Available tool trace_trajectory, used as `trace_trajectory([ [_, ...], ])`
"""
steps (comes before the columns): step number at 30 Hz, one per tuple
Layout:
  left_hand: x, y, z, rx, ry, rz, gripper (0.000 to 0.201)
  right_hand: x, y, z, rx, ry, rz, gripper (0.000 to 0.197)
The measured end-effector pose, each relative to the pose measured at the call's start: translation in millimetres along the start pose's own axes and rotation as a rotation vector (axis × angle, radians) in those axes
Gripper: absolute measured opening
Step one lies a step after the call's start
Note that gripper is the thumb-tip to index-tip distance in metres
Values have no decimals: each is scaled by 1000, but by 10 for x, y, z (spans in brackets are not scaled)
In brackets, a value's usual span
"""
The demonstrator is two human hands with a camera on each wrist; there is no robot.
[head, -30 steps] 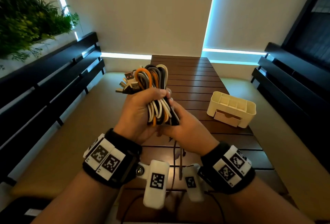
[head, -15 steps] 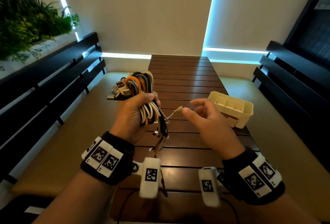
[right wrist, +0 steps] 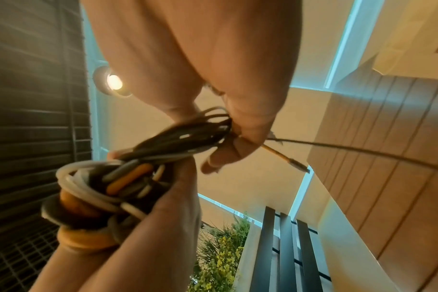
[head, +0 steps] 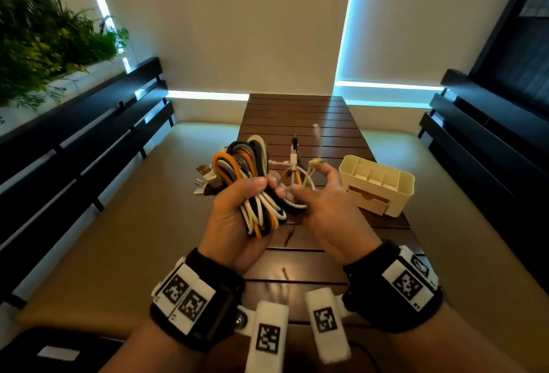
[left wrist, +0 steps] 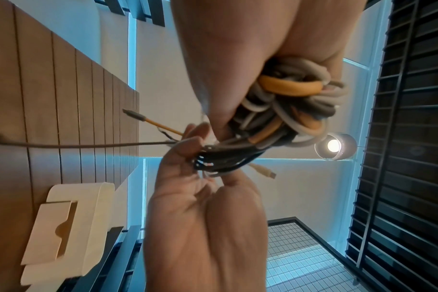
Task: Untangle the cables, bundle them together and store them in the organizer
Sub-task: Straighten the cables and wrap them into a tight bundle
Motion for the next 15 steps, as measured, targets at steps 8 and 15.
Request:
trace_trajectory([
  [8, 68, -82, 8, -72, -27, 22, 10, 279, -77, -16, -55, -136, -185, 90],
  [15, 158, -86, -109, -197, -10, 9, 18, 391, -138, -5, -46, -257, -206, 57],
])
Point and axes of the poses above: each hand's wrist, its own y-axis towards the middle knuckle, its own z-axis out of the palm, x = y × z, the point moved 10 cm from there along y, towards the middle knuckle, and after that the axes turned 13 degrees about x, right-handed, at the moved point
